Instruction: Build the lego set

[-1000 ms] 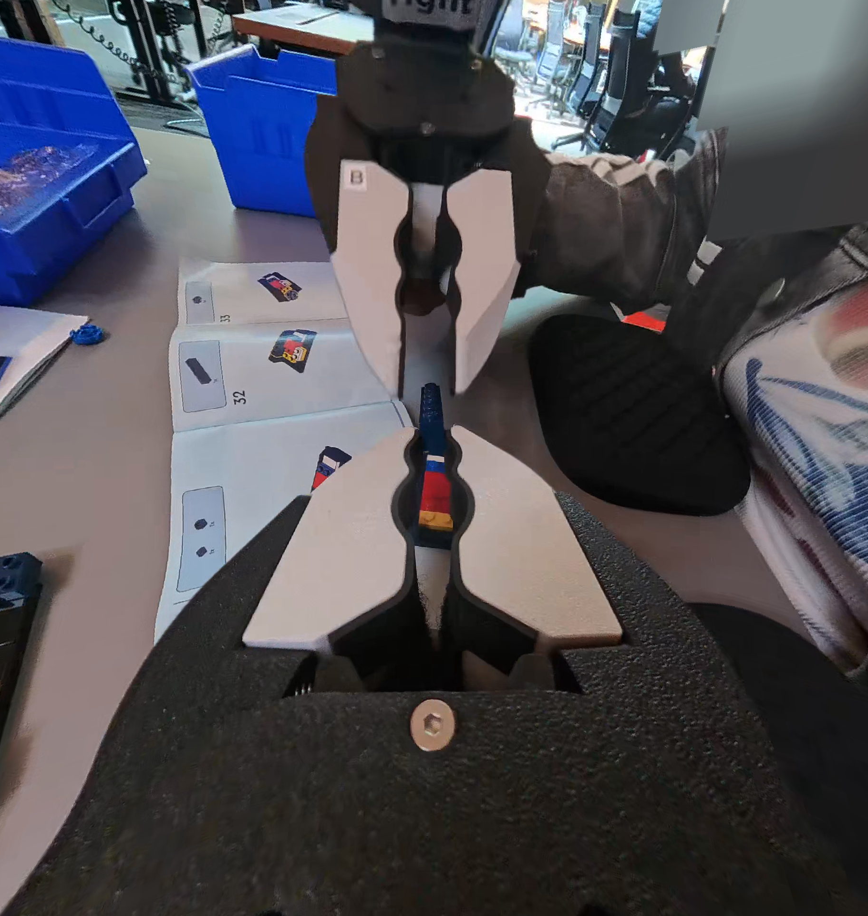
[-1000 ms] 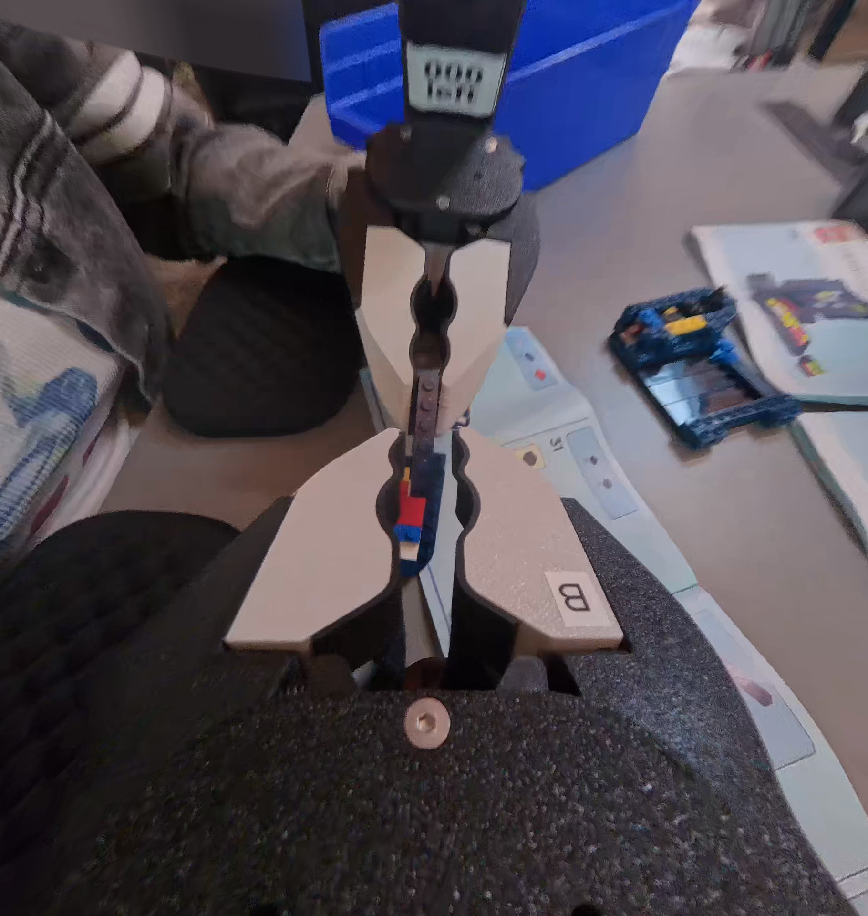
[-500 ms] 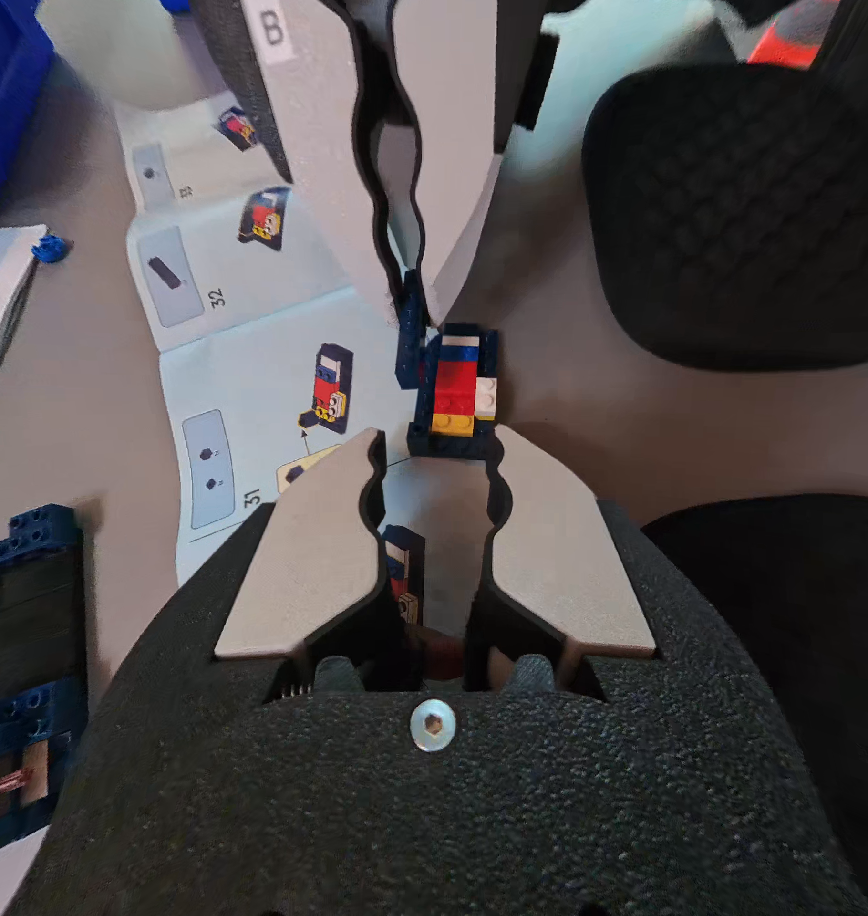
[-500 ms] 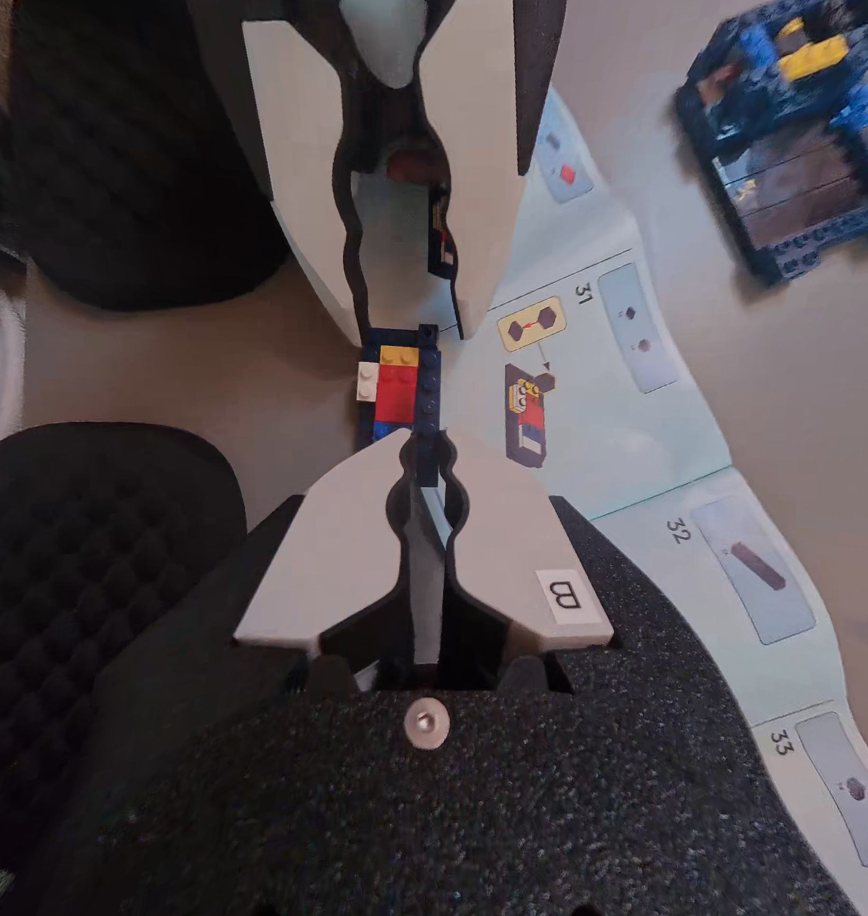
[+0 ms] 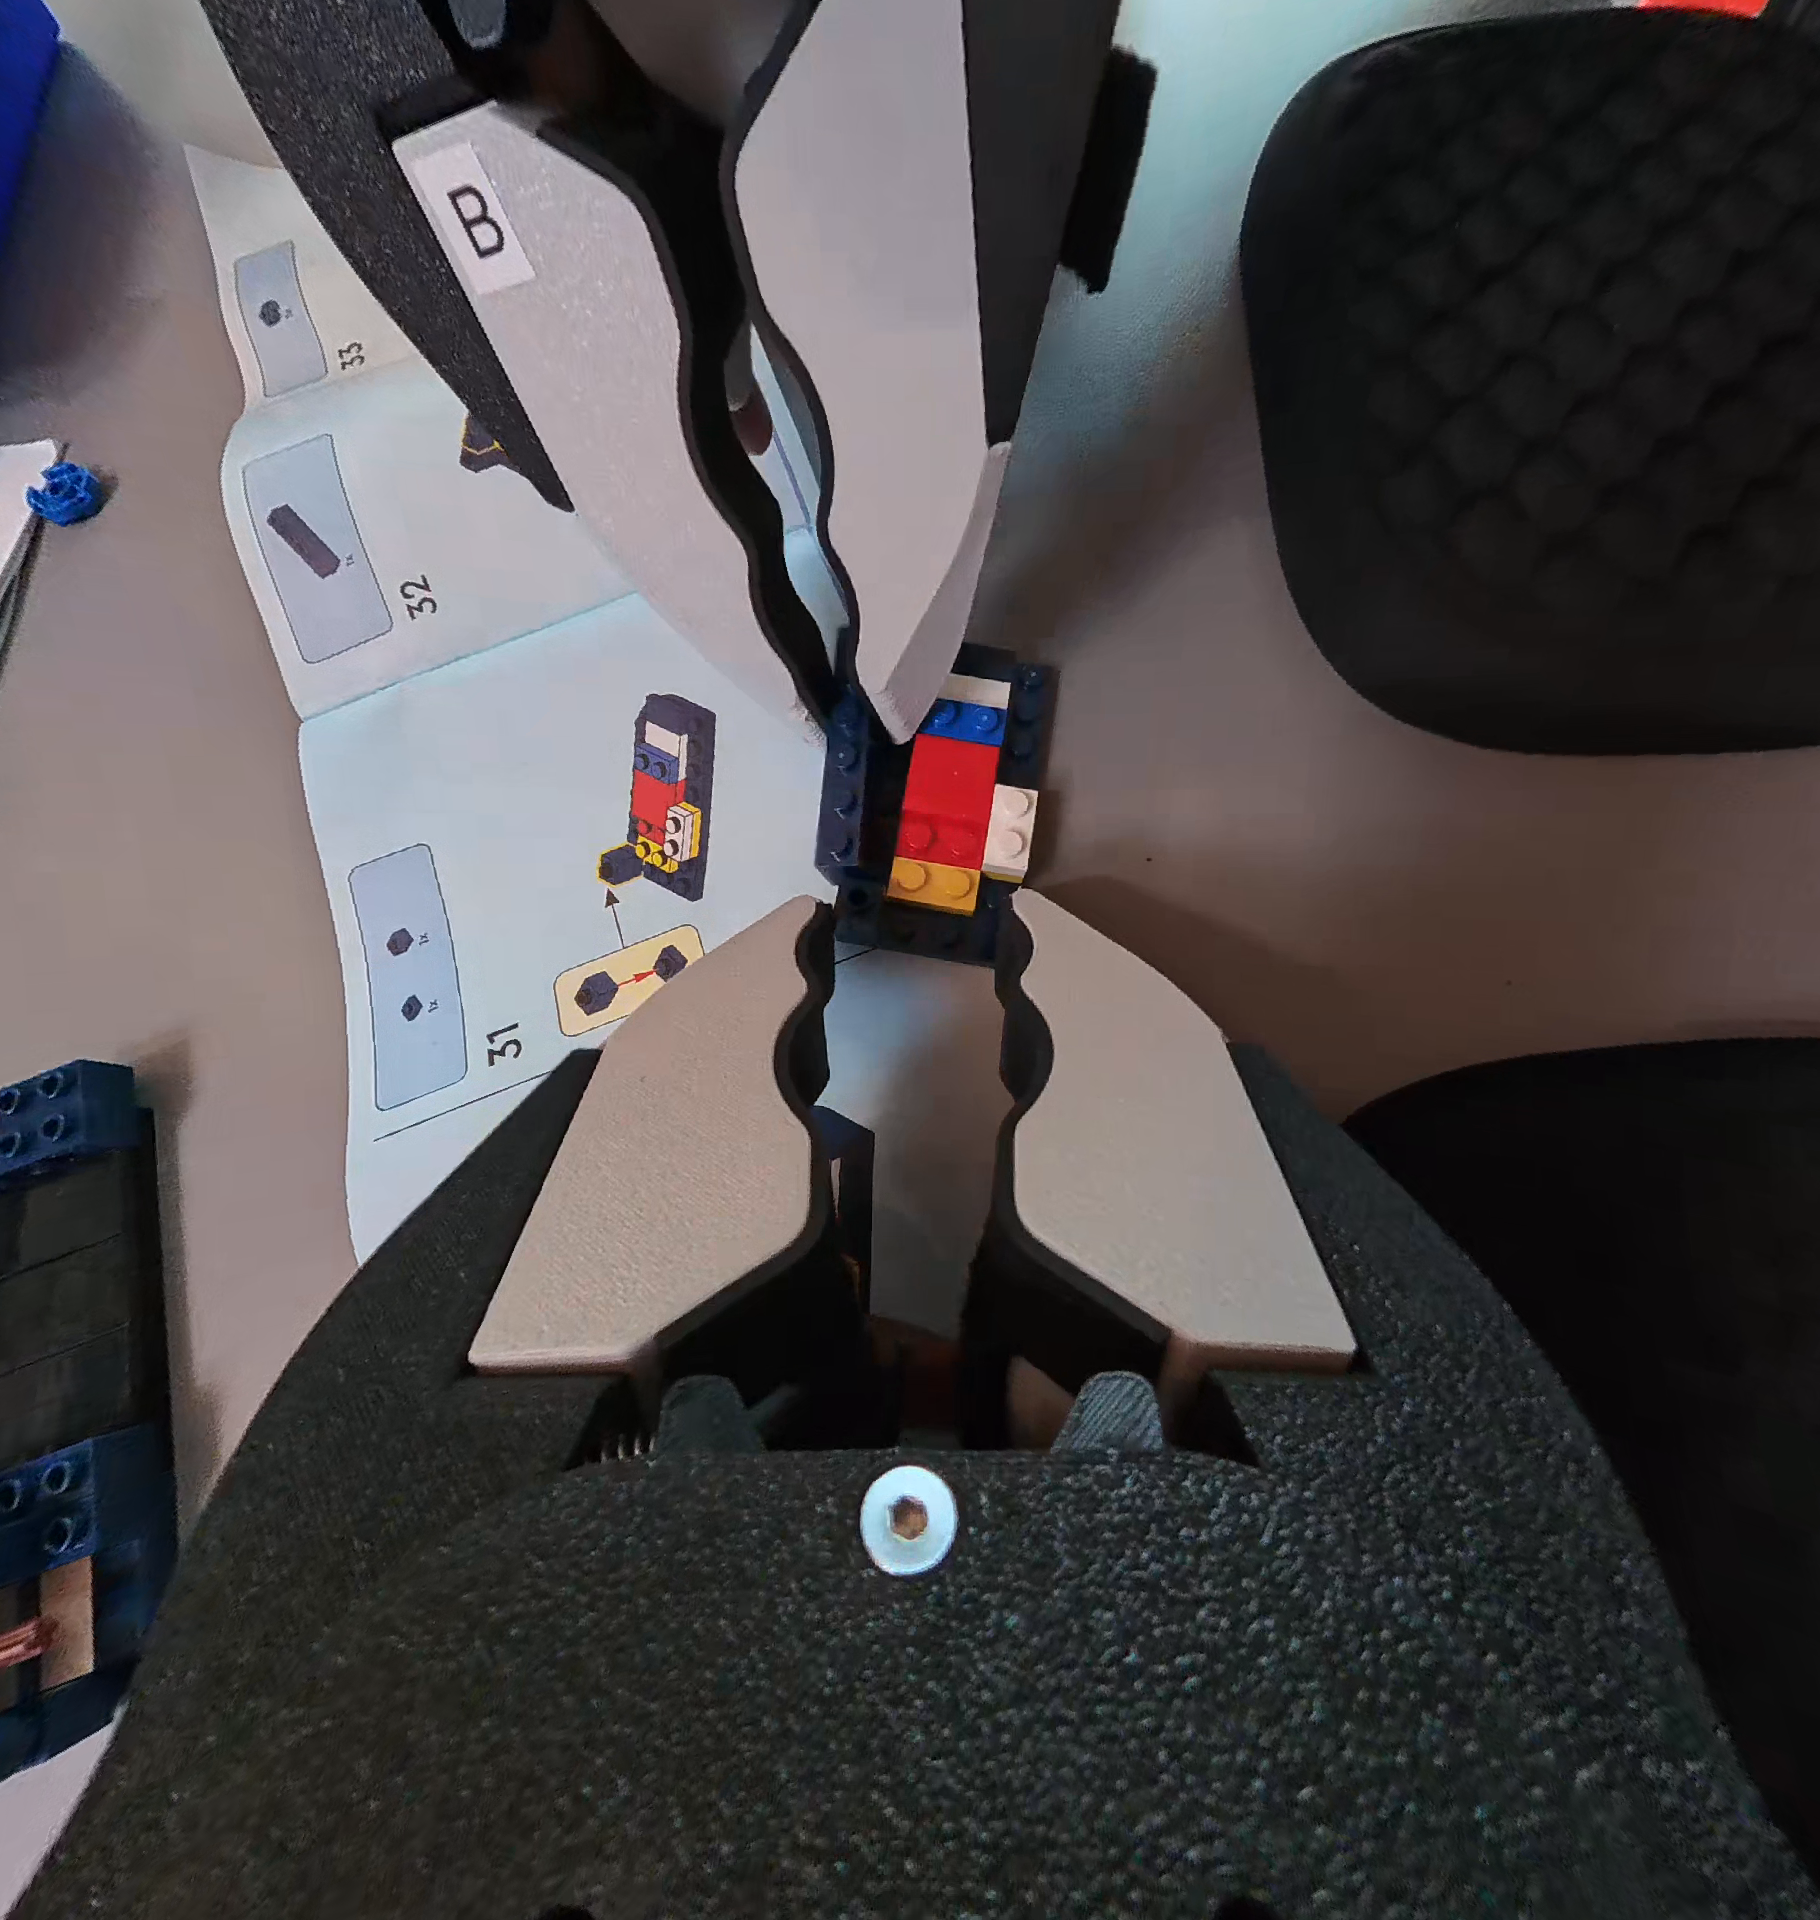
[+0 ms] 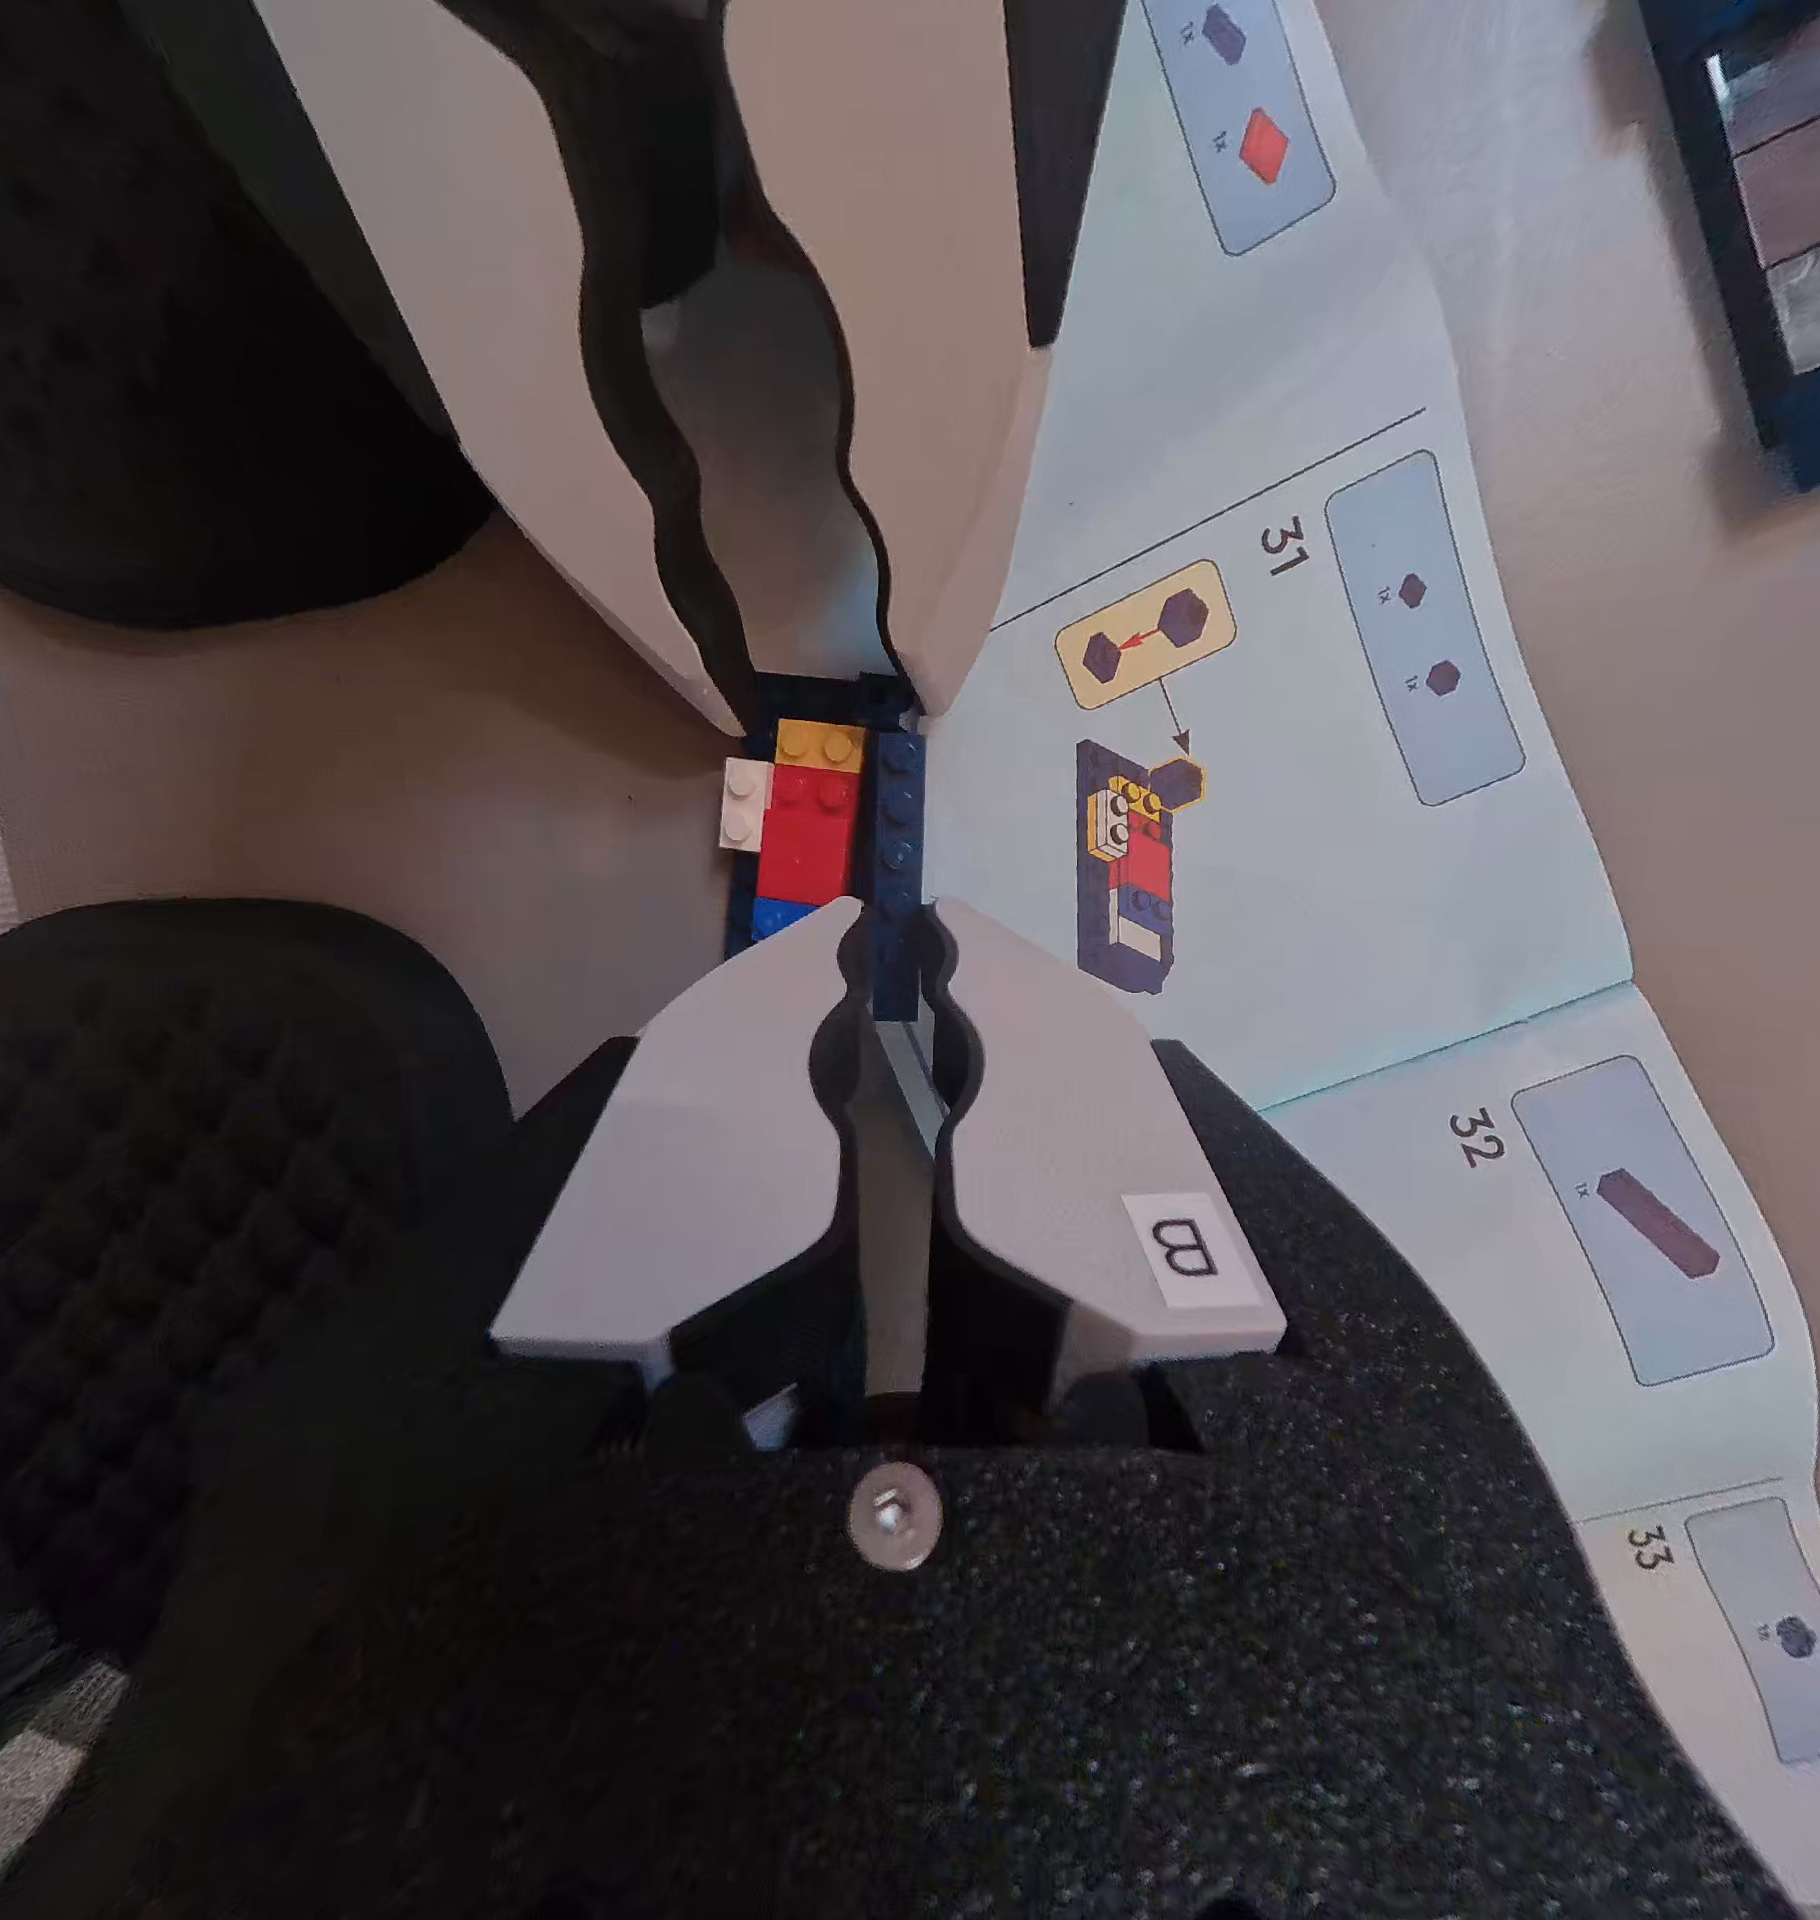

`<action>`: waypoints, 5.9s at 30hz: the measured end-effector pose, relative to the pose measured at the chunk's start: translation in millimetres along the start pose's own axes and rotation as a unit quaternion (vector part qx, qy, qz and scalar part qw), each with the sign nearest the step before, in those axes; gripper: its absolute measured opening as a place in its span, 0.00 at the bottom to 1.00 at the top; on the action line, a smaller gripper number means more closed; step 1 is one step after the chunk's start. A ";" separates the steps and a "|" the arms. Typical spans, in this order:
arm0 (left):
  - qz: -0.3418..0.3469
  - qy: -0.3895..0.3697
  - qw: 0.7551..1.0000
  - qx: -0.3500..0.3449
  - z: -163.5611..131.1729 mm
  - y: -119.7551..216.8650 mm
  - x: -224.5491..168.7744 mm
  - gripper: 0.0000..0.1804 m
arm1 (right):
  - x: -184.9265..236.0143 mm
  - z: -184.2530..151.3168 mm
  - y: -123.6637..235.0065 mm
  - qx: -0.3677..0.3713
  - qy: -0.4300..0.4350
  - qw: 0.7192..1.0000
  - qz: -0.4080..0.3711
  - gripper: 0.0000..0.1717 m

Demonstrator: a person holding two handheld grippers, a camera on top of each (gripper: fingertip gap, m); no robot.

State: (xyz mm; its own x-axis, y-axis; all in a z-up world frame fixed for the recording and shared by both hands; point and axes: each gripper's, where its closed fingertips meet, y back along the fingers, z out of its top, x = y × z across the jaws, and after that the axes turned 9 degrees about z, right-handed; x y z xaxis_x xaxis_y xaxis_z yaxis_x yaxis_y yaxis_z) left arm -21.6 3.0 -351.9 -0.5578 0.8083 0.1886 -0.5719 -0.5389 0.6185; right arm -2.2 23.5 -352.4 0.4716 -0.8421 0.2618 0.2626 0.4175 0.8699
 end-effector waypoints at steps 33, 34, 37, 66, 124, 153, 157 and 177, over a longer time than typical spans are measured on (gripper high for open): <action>-0.006 0.013 1.000 0.003 -0.4 -0.9 0.5 0.16 | 3.8 9.2 1.9 -0.062 -0.011 0.997 0.053 0.03; -0.007 0.014 1.000 0.004 -0.5 -1.0 0.4 0.16 | 3.7 9.2 1.8 -0.058 -0.008 0.997 0.047 0.03; -0.005 0.019 1.000 0.004 -0.4 -1.3 1.4 0.14 | 3.0 10.9 0.7 -0.051 0.004 0.998 0.029 0.01; 0.001 0.008 1.000 0.000 0.1 -0.7 -0.1 0.14 | 23.4 0.5 -2.7 -0.143 0.021 0.989 -0.016 0.35; 0.029 -0.055 0.998 -0.015 9.7 -9.8 -8.1 0.32 | -15.4 10.5 30.1 -0.314 0.046 0.946 -0.069 0.00; 0.033 -0.060 0.997 -0.017 9.7 -8.8 -8.6 0.29 | -35.3 -49.6 41.8 -0.214 0.018 0.968 -0.131 0.27; 0.023 -0.067 0.997 -0.020 7.9 -5.8 -11.1 0.28 | -51.2 -78.4 46.3 -0.185 -0.059 0.969 -0.153 0.16; 0.018 -0.017 0.999 -0.025 1.9 6.8 5.3 0.34 | 7.9 -57.5 23.7 -0.060 -0.163 0.977 -0.127 0.26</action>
State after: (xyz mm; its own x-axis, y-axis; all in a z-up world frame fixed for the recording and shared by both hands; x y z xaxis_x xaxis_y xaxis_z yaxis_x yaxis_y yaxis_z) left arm -27.3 4.1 -345.3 -0.5589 0.7947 0.2366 -0.5807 -0.5788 0.5725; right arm 56.2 46.3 -353.7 0.0903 -0.9797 0.1792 0.4416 0.2007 0.8745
